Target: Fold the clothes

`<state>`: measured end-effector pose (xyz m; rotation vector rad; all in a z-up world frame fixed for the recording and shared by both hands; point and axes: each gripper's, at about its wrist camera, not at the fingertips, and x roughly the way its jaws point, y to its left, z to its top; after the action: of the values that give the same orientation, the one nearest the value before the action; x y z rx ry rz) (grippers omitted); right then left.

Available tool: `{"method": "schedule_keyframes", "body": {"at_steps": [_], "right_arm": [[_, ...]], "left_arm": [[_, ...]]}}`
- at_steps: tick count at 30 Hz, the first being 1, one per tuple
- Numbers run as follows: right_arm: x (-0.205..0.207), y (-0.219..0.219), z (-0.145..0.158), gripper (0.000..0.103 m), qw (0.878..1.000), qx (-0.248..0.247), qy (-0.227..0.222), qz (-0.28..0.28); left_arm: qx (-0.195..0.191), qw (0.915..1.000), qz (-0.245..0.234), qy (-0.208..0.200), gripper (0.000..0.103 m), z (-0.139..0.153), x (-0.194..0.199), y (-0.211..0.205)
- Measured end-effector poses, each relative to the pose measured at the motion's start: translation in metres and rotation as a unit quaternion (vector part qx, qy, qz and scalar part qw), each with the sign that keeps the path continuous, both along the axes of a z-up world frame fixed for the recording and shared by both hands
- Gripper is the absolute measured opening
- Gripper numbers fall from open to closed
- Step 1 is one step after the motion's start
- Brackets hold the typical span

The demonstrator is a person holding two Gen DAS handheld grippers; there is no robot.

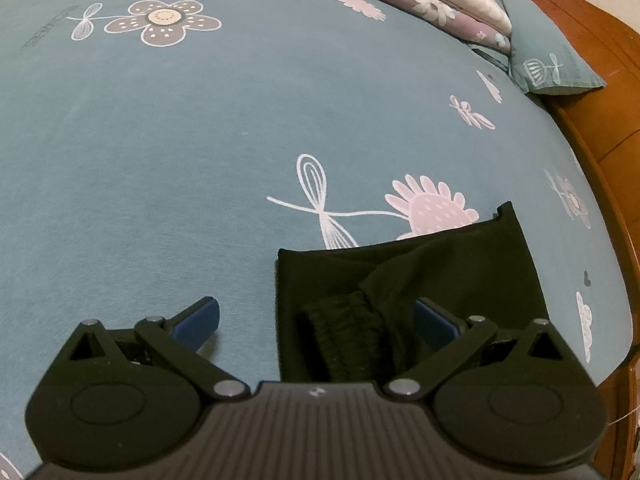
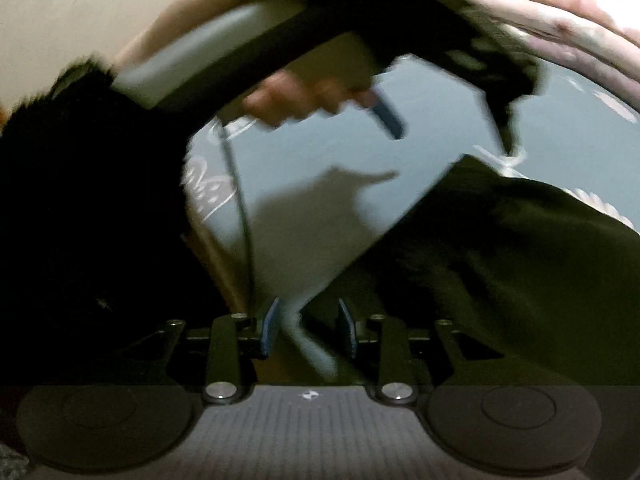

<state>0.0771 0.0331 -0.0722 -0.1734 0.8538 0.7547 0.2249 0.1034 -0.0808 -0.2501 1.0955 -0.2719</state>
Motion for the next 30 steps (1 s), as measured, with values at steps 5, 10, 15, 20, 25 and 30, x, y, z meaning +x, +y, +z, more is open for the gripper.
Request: {"method": "schedule_keyframes", "body": {"at_steps": [5, 10, 15, 20, 25, 30], "right_arm": [[0.0, -0.015, -0.012, 0.041, 0.999, -0.006, 0.031, -0.025], [-0.003, -0.023, 0.012, 0.041, 0.999, 0.016, -0.019, -0.021], [0.003, -0.013, 0.017, 0.041, 0.99, -0.081, -0.118, -0.01], [-0.002, 0.011, -0.01, 0.046, 0.964, -0.193, -0.178, 0.042], [-0.02, 0.028, -0.03, 0.056, 0.927, -0.272, -0.242, 0.087], [-0.014, 0.028, -0.032, 0.054, 0.924, -0.28, -0.245, 0.082]], "left_arm": [[0.0, 1.0, -0.006, -0.003, 0.102, 0.001, -0.001, -0.004], [-0.005, 1.0, 0.001, -0.006, 0.102, 0.003, -0.002, 0.0], [-0.013, 0.9998, 0.016, -0.007, 0.102, 0.003, -0.002, 0.01], [-0.014, 0.9998, 0.015, -0.008, 0.102, 0.004, -0.002, 0.01], [-0.018, 0.9997, 0.013, -0.01, 0.102, 0.005, -0.002, 0.011], [-0.016, 0.9997, 0.015, -0.011, 0.102, 0.005, -0.004, 0.012]]}}
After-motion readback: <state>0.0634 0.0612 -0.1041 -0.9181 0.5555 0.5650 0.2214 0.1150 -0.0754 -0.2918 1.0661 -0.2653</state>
